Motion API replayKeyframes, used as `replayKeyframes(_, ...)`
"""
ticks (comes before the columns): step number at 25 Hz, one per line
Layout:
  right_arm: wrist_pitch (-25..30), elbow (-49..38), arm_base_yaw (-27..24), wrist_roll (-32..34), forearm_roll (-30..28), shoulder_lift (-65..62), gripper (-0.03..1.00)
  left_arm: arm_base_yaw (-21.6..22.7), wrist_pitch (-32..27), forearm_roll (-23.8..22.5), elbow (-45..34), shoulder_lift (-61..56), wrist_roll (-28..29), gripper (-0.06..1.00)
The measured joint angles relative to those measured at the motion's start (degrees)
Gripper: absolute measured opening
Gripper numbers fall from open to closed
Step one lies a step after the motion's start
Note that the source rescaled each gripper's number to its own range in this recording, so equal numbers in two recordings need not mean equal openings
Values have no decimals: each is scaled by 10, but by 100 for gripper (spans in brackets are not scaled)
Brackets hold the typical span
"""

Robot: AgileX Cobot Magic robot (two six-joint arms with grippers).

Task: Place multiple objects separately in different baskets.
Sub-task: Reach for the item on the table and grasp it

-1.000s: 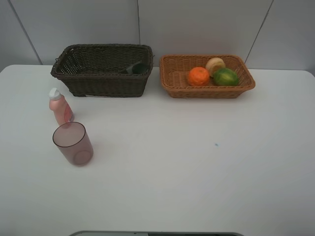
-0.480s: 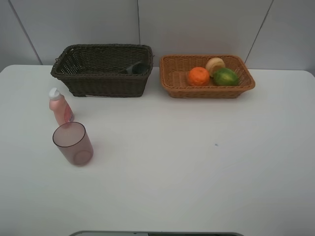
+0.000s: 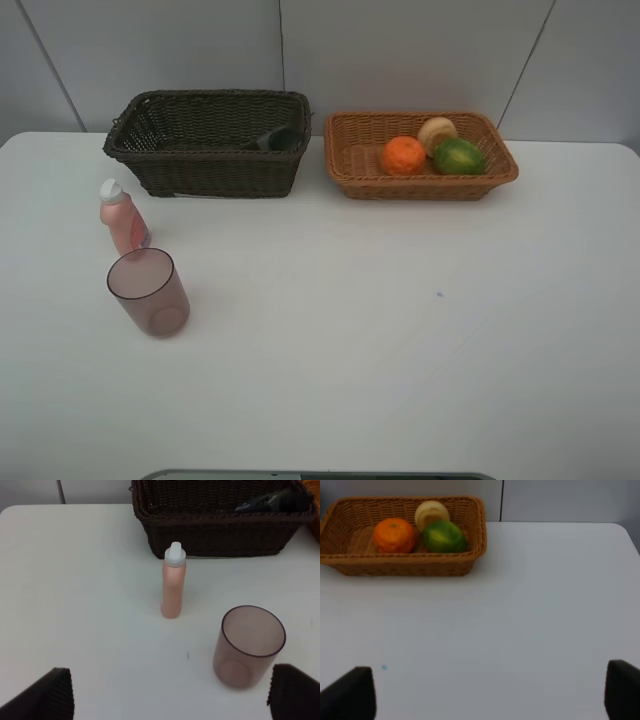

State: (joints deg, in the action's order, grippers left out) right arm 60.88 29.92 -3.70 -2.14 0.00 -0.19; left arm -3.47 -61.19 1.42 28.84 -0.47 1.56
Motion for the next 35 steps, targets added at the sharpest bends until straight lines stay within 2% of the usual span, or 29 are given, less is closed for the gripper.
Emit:
replayKeyframes(27, 0, 0, 0, 0, 0, 0, 93, 0, 0, -3, 0, 1, 4, 100)
replayKeyframes(31, 0, 0, 0, 0, 0, 0, 93, 0, 5, -4, 4, 71, 7, 100)
replayKeyframes(35, 0, -1, 0, 0, 0, 0, 93, 0, 56, -5, 26, 215, 7, 100)
